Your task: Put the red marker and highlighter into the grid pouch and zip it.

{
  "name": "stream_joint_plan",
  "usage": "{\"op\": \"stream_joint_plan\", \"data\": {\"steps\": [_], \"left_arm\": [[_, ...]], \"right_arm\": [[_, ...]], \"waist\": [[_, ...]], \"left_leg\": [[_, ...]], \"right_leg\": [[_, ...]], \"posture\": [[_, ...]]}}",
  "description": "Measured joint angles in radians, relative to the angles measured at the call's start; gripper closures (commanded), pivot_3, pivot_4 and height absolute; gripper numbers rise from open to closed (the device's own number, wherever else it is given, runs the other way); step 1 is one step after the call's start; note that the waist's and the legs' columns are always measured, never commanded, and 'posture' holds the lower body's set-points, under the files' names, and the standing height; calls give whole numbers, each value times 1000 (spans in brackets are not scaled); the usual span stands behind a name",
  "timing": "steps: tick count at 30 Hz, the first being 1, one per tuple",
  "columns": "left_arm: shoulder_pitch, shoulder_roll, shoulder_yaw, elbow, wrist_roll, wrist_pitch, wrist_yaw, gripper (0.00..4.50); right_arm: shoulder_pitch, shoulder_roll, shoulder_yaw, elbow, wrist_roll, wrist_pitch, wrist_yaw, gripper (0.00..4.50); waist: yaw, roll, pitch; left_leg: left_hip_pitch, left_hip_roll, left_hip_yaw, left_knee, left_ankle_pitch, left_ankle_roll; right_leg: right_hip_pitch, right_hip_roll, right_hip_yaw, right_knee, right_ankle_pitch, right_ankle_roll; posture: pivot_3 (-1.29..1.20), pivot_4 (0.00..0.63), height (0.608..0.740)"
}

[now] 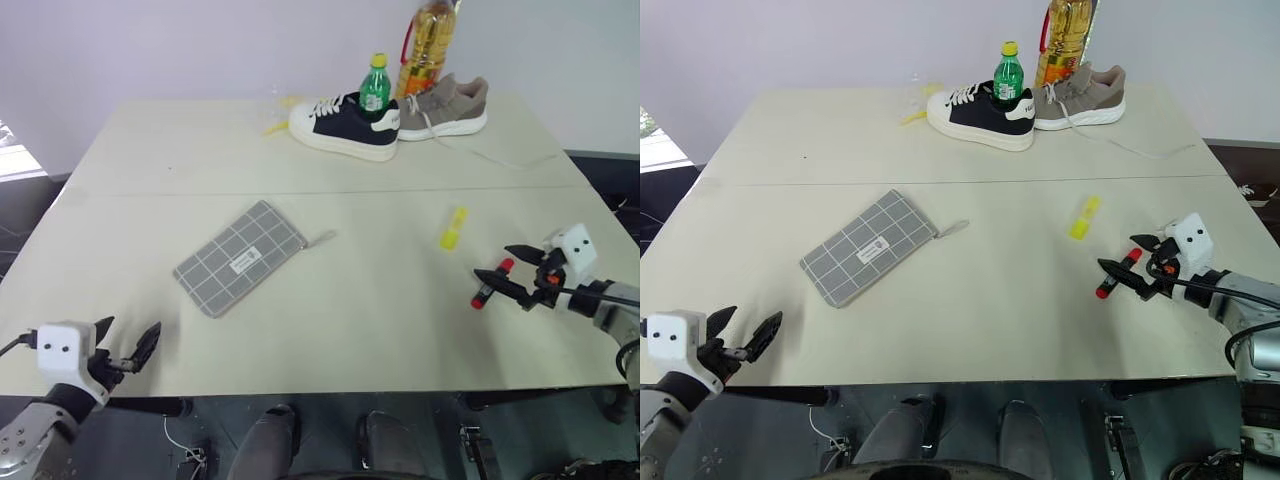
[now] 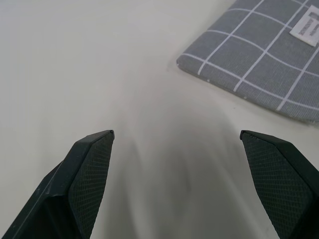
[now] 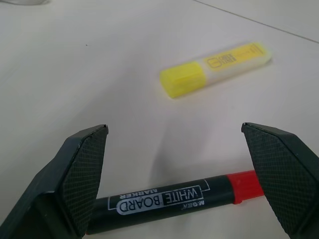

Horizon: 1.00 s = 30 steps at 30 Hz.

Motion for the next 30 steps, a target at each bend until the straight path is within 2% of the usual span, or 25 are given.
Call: {"op": "stream_joint_plan", "data": {"steps": [13,16,19,22,28,29,30], "left_arm": [[-9,-7,-7,-19,-4,6,13,216],[-16,-13,-18,-33,24,-6,33,216],[-44,-44,-60,-39,62,-40,57,216],[-52,-44,-99,-42,109,-71,71,0],[-58,-15,-127,-35,164,-116,44,0],[-59,-3,-126,-33,172,-128,36,0],[-58,8,-126,-31,181,-136,29,0]], "right_arm": [[-49,40,35,-35,11,36,-34,35],[-110,82,64,-78,23,62,-52,35],[-202,169,151,-159,41,98,-77,35],[-283,267,249,-200,37,129,-113,815],[-364,434,437,-168,-55,134,-208,4111],[-376,467,466,-148,-71,133,-223,4480],[-388,490,488,-132,-87,131,-237,4480]], "waist": [[-2,-1,1],[-3,-1,1],[-2,-2,1],[-1,-3,1],[-1,-3,1],[-2,-3,1],[-2,-3,1]], "left_leg": [[0,1,1,0,0,0],[0,1,1,0,0,0],[1,2,1,0,0,0],[1,2,0,0,0,1],[0,2,-1,0,0,1],[0,2,-1,0,0,1],[1,2,-1,0,0,0]], "right_leg": [[0,0,0,0,0,0],[0,1,0,0,1,-1],[0,1,-1,0,1,-2],[-1,2,-1,0,2,-2],[-5,2,-2,1,2,-2],[-5,2,-2,2,2,-2],[-6,2,-2,2,2,-2]], "posture": [[0,150,734],[0,150,734],[0,150,734],[0,150,734],[0,150,734],[0,150,734],[0,150,734]]}}
